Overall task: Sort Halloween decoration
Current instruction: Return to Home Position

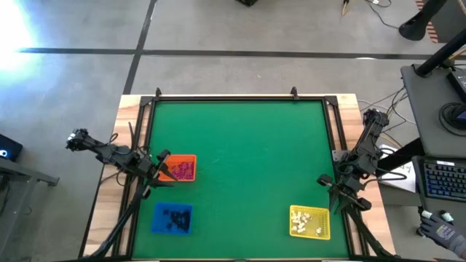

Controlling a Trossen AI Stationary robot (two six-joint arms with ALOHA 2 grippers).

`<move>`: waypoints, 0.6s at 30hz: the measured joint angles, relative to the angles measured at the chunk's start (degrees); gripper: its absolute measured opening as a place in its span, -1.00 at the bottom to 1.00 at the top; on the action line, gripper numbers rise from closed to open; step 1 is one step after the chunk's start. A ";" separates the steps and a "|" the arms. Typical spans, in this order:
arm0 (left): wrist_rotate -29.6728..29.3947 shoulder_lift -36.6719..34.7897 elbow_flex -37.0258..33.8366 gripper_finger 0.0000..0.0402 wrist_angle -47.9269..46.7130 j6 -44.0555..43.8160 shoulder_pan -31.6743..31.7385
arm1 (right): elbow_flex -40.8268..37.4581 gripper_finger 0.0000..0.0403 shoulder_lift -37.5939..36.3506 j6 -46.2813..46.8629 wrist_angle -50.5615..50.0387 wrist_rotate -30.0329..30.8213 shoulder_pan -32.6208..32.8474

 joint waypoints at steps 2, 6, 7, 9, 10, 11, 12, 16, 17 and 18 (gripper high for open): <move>0.00 0.00 0.00 -0.53 0.00 0.01 0.00 | 0.00 -0.64 0.00 0.00 -0.01 0.00 0.00; 0.00 0.00 0.00 -0.53 0.00 0.01 0.00 | 0.00 -0.64 0.00 0.00 0.00 0.00 0.00; 0.00 0.00 0.00 -0.53 0.00 0.01 0.00 | 0.00 -0.64 0.00 0.00 0.00 0.00 0.00; 0.00 0.00 0.00 -0.53 0.00 0.00 0.00 | 0.00 -0.64 0.00 0.00 0.00 0.00 0.00; 0.00 0.00 0.00 -0.53 0.00 -0.01 0.00 | 0.00 -0.64 0.00 0.00 -0.02 0.00 0.00; 0.00 0.00 0.00 -0.53 0.00 0.01 0.00 | 0.00 -0.64 0.00 0.00 -0.01 0.00 0.00; 0.00 0.00 0.00 -0.53 0.00 0.00 0.00 | 0.00 -0.64 0.00 0.00 -0.02 0.00 0.00; 0.01 0.00 0.00 -0.53 0.00 0.00 0.00 | 0.00 -0.64 0.00 0.00 0.00 0.00 0.00; 0.00 0.00 0.00 -0.53 0.00 0.00 0.00 | 0.00 -0.64 0.00 0.00 -0.02 0.00 0.00; 0.00 0.00 0.00 -0.53 0.00 0.01 0.00 | 0.00 -0.64 0.00 0.00 0.00 0.00 0.00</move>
